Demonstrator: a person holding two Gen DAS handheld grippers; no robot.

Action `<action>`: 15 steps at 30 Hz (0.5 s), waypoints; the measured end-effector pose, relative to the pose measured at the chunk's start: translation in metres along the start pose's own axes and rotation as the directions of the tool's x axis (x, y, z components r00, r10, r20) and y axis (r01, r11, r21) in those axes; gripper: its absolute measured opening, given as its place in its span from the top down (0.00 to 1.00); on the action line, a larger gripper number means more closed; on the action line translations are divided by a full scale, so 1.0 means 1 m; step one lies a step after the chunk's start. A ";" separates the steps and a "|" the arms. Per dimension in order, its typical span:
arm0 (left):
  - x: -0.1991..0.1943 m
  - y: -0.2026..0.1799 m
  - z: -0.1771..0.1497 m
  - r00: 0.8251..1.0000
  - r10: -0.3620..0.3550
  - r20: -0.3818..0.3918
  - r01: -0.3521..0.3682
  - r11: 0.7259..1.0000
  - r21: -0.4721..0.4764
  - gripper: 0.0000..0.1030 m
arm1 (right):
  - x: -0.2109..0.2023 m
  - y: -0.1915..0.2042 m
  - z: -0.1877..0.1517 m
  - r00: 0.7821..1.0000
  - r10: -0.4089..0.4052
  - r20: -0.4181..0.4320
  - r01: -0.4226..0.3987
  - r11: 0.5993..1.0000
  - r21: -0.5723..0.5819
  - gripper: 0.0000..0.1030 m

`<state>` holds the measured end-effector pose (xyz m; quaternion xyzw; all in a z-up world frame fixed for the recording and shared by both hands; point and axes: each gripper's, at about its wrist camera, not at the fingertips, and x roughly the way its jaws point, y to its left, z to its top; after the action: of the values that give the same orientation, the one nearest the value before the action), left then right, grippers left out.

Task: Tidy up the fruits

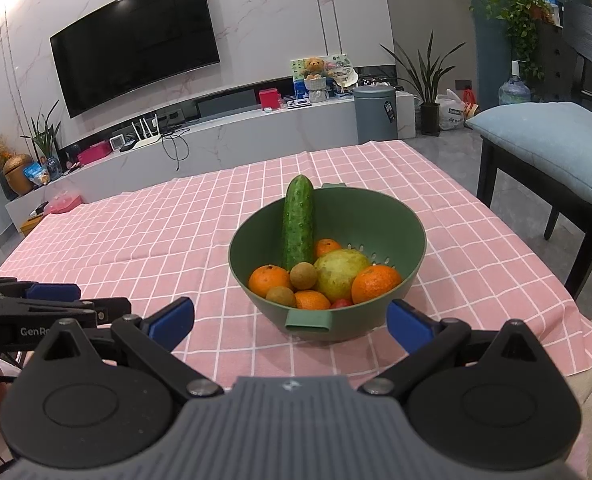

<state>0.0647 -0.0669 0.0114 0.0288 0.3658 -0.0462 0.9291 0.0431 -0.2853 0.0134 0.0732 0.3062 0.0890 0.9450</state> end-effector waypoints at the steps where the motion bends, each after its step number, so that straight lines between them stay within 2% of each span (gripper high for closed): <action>1: 0.000 0.000 0.000 1.000 0.000 -0.001 0.000 1.000 0.000 0.18 | 0.000 0.000 0.000 1.000 0.000 0.000 0.000 1.000 -0.001 0.04; 15: 0.000 0.000 0.001 1.000 0.000 -0.001 0.000 1.000 0.003 0.18 | 0.000 0.001 -0.001 1.000 0.003 -0.002 -0.003 1.000 -0.005 0.04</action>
<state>0.0650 -0.0670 0.0119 0.0301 0.3661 -0.0467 0.9289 0.0428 -0.2842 0.0127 0.0714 0.3068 0.0913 0.9447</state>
